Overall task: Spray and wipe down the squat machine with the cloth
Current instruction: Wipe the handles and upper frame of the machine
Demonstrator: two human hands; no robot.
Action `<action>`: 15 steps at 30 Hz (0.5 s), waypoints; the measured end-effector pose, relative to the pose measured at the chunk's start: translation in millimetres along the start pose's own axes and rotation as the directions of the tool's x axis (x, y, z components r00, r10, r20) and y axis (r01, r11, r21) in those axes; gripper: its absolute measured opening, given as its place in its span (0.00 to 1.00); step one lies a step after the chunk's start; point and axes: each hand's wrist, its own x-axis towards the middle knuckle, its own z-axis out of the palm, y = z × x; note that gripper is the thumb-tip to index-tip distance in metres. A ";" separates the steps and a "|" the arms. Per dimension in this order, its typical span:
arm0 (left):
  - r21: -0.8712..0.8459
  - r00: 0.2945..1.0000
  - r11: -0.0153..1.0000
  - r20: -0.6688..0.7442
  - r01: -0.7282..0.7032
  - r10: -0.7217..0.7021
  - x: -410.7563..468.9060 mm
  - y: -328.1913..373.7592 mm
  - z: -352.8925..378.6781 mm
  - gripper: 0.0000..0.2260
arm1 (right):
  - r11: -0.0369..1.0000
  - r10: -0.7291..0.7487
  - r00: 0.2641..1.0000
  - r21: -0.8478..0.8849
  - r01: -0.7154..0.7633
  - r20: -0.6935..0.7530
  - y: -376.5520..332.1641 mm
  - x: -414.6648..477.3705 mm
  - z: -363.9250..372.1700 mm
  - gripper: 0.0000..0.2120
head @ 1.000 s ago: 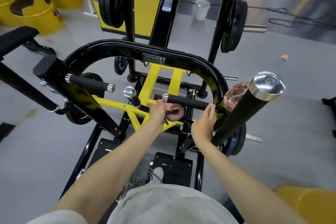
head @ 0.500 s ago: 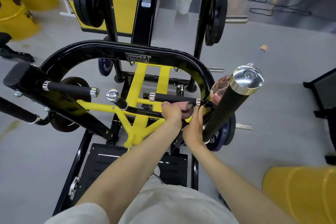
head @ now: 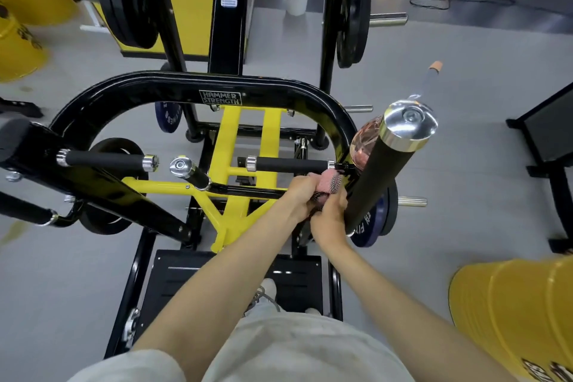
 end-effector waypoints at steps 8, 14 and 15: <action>0.715 0.867 0.546 0.171 -0.436 0.468 -11.7 39.8 -19.8 0.12 | 1.000 0.019 0.999 0.023 -0.020 0.030 -0.8 6.9 4.1 0.31; 0.739 0.644 -0.421 0.669 -0.525 0.371 6.5 39.4 8.9 0.10 | 0.998 0.068 0.997 0.015 -0.068 -0.025 -1.1 19.5 9.2 0.31; 0.704 0.643 -0.502 0.692 -0.502 0.328 6.4 38.4 11.8 0.11 | 0.996 0.089 0.996 0.017 -0.089 -0.022 -1.7 21.2 9.6 0.30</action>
